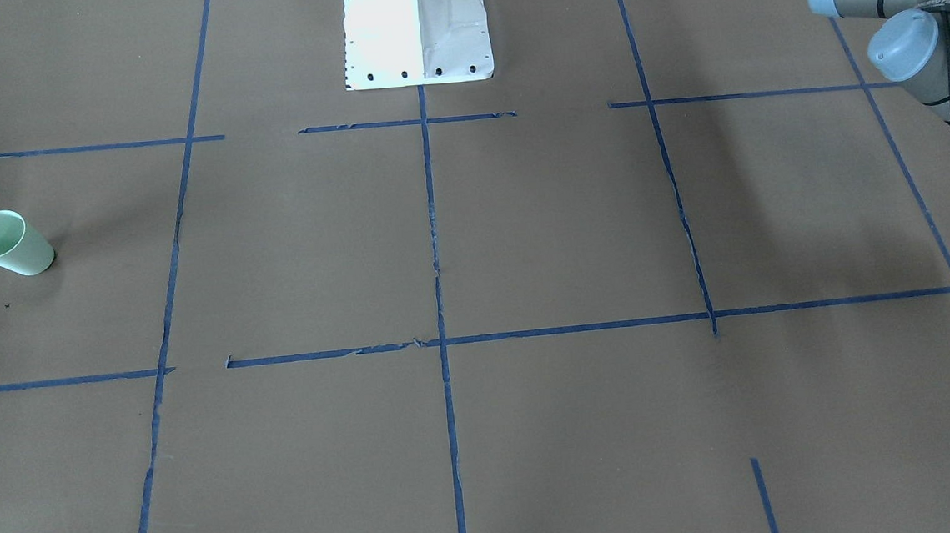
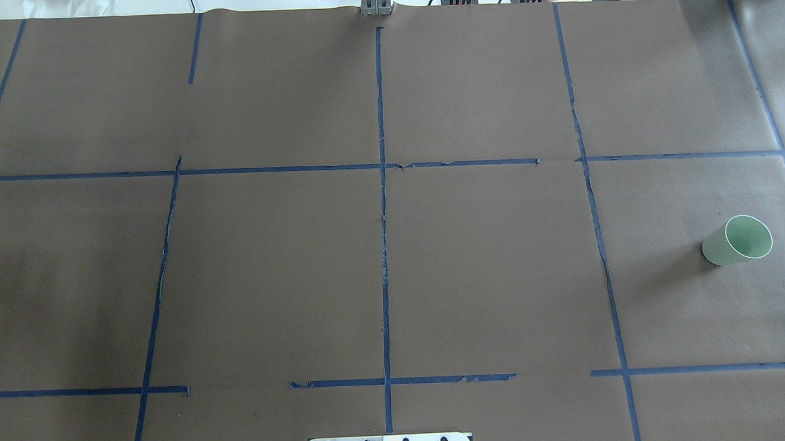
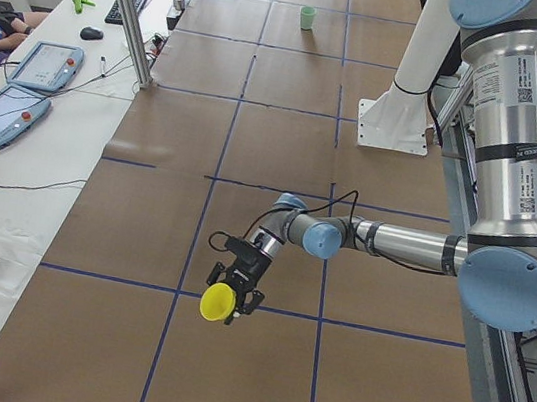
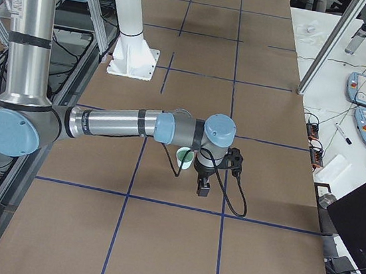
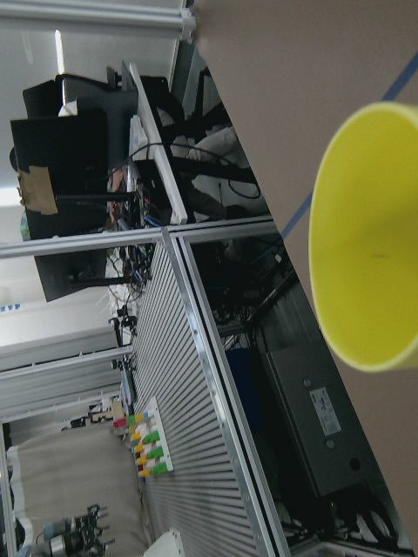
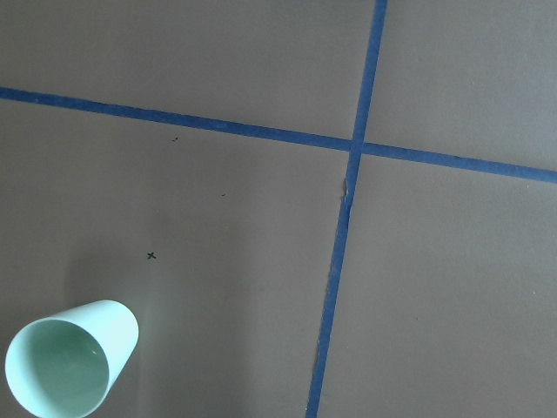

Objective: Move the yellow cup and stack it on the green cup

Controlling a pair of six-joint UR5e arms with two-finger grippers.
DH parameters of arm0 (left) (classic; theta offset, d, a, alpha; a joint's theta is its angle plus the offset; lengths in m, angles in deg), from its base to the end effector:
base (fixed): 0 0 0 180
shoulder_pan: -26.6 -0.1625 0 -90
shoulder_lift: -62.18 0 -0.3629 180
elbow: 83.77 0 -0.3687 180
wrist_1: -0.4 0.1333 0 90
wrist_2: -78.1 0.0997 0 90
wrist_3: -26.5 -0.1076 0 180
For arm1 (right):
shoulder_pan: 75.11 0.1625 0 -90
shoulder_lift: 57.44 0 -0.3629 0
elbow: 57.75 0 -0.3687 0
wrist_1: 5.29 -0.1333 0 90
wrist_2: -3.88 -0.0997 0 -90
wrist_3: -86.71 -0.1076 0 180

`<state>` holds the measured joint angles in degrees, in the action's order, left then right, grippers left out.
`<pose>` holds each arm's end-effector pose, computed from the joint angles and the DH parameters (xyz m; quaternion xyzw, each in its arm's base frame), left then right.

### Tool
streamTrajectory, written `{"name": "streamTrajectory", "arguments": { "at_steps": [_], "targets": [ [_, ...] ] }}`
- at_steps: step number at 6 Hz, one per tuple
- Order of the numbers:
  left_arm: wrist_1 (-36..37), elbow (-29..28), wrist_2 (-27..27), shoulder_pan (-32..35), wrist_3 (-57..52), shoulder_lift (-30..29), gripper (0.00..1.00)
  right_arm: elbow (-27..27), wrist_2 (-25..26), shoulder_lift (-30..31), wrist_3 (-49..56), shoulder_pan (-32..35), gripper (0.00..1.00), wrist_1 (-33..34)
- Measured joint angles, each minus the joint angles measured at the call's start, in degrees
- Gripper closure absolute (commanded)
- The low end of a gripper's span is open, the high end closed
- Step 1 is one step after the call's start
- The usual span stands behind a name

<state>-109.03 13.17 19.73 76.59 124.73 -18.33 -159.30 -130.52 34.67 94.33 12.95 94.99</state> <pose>0.1315 -0.4517 0.5956 0.3022 0.0359 -0.4980 0.8121 0.0428 -0.4506 0.5430 0.0119 -0.3777 -0.0744 0.9229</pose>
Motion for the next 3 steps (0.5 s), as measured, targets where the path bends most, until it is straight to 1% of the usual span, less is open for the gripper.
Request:
{"name": "streamTrajectory", "arguments": {
  "at_steps": [1,2,3],
  "targets": [
    [-4.51,-1.1,-0.29,1.41,-5.32,-4.93,0.4,0.22,-0.05,0.0,-0.01,0.0,0.0,0.0],
    [-7.54,-1.85,-0.39,1.82,-8.29,-9.17,0.5,0.42,-0.12,0.03,0.01,0.0,0.0,0.01],
    [-10.0,-2.94,-0.39,1.83,-9.71,-13.71,0.57,0.48,-0.19,0.07,0.02,0.0,0.0,0.01]
  ]
}}
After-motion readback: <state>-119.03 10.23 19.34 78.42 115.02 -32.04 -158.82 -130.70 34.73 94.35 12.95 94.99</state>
